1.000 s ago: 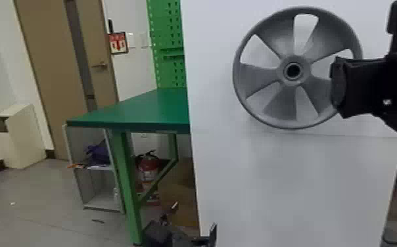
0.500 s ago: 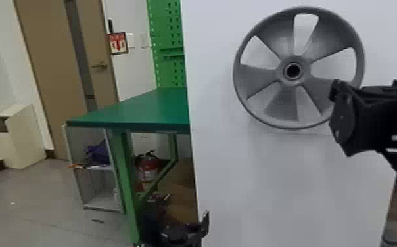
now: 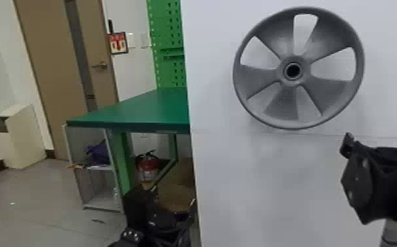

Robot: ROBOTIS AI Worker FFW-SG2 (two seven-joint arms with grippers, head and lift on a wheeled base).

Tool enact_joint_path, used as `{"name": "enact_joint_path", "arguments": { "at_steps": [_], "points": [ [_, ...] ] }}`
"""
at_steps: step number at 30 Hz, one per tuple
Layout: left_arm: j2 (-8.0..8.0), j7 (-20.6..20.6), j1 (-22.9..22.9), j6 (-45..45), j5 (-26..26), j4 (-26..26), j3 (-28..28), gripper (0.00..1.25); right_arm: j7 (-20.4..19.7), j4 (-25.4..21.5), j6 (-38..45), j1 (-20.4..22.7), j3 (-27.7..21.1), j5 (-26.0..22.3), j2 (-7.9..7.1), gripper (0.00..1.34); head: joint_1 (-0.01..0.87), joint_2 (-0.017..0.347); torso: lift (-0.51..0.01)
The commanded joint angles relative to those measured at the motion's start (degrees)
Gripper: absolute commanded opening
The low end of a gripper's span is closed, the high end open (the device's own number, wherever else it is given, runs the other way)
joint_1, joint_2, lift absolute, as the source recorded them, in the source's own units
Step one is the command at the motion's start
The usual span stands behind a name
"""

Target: Hold the wheel and insert it

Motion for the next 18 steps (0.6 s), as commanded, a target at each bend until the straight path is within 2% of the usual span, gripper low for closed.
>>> {"name": "enact_joint_path", "arguments": {
  "at_steps": [1,4,9,14,18],
  "points": [
    [-0.17,0.7,0.55,0.63,-0.37,-0.92,0.32,1.15,0.0,-0.89,-3.27,6.16,-1.15,-0.47,-0.54,1.18,0.313,0.31,-0.485],
    [-0.25,0.79,0.82,0.63,-0.81,-1.19,0.41,1.15,0.0,-0.98,-5.12,9.06,-1.68,-0.64,-1.07,1.18,0.313,0.31,-0.485],
    [-0.69,0.7,0.99,0.55,-1.69,-1.45,0.5,1.15,0.09,-0.98,-6.09,11.43,-2.21,0.5,-1.33,1.18,0.313,0.31,-0.485],
    [-1.57,0.7,0.82,-0.07,-2.39,-1.45,0.76,1.15,2.55,-0.01,-8.99,13.54,-2.56,0.15,-3.35,1.18,0.313,0.31,-0.485],
    [-1.92,0.7,0.82,-0.51,-2.39,-1.54,1.37,1.15,4.48,1.57,-13.73,15.12,-2.91,0.23,-4.05,1.18,0.313,0.31,-0.485]
  ]
}}
